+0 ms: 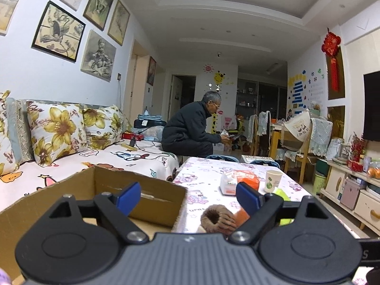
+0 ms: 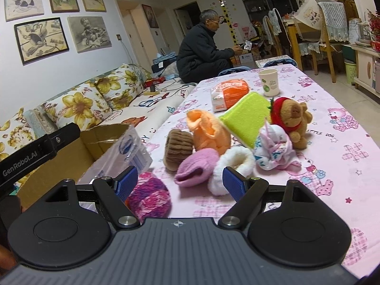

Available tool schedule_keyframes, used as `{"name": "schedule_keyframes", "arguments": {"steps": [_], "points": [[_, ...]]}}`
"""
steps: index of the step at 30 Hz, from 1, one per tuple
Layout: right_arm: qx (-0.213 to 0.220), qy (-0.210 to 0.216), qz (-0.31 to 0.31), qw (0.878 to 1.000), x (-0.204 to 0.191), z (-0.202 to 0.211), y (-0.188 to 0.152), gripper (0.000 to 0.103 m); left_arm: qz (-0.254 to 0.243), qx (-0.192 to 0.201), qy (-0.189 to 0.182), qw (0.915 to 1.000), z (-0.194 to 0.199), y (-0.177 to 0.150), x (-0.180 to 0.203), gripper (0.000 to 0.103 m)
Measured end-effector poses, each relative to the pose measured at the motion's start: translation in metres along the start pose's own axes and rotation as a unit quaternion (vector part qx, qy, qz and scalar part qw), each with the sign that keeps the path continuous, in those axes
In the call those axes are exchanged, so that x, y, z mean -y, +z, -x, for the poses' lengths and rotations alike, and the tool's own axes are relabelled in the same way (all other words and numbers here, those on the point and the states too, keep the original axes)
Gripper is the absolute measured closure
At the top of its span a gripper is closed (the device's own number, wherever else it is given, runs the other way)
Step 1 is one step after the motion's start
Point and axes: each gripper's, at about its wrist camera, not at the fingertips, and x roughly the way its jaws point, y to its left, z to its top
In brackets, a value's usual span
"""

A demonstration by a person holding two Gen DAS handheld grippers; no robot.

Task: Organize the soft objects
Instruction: 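Move both grippers back over the table toward the knit sock and cloth bundle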

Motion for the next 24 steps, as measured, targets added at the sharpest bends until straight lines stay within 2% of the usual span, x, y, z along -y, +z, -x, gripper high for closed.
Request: {"name": "schedule_keyframes", "arguments": {"steps": [24], "points": [[0.009,-0.054,-0.037,0.998,0.027,-0.011,0.003,0.004,-0.076,-0.043,-0.045,0.9952,-0.019,-0.029,0.060,0.014]]}}
